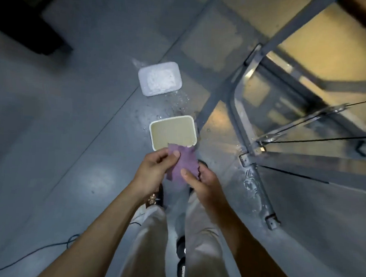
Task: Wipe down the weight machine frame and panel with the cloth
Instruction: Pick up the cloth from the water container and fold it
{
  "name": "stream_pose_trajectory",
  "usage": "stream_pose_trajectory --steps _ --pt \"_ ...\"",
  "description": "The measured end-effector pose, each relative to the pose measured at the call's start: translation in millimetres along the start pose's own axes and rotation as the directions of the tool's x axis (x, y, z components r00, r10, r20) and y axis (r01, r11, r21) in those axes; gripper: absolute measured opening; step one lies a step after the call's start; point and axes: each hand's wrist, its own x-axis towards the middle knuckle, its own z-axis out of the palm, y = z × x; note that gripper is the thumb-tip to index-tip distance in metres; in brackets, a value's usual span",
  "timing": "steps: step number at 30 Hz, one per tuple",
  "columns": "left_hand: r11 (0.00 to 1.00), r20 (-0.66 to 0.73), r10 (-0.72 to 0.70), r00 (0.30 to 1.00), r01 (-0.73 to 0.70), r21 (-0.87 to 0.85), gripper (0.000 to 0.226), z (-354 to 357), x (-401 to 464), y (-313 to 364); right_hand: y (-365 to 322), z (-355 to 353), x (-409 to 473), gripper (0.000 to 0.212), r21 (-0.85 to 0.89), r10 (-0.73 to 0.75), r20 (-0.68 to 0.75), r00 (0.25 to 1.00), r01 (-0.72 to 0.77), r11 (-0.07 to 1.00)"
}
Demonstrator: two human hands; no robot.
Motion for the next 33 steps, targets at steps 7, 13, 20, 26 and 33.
stream_pose_trajectory --steps 7,13,20,26,33 --pt "0.949 0.291 0.192 0.937 -0.253 0.188 0.021 42 -122 99 -108 15 -126 0.037 0.309 -0.059 -0.303 0.951 0.157 0.938" --pt "0.927 0.405 0.238 0.883 -0.330 0.175 0.036 84 -204 156 -149 -1 -228 0.046 0.512 -0.169 -0.467 0.868 0.421 0.749" --pt "0.936 0.619 0.125 0.775 -0.300 0.185 0.029 143 -272 195 -177 -35 -316 0.040 0.570 -0.157 -0.604 0.782 0.561 0.601" --pt "0.945 0.715 0.099 0.692 -0.290 0.150 0.034 205 -308 196 -167 -74 -376 0.080 0.712 -0.155 -0.398 0.904 0.410 0.569" --pt "0.935 0.755 0.036 0.654 -0.290 0.206 0.044 281 -341 173 -148 -131 -435 0.041 0.513 -0.179 -0.712 0.679 0.677 0.528"
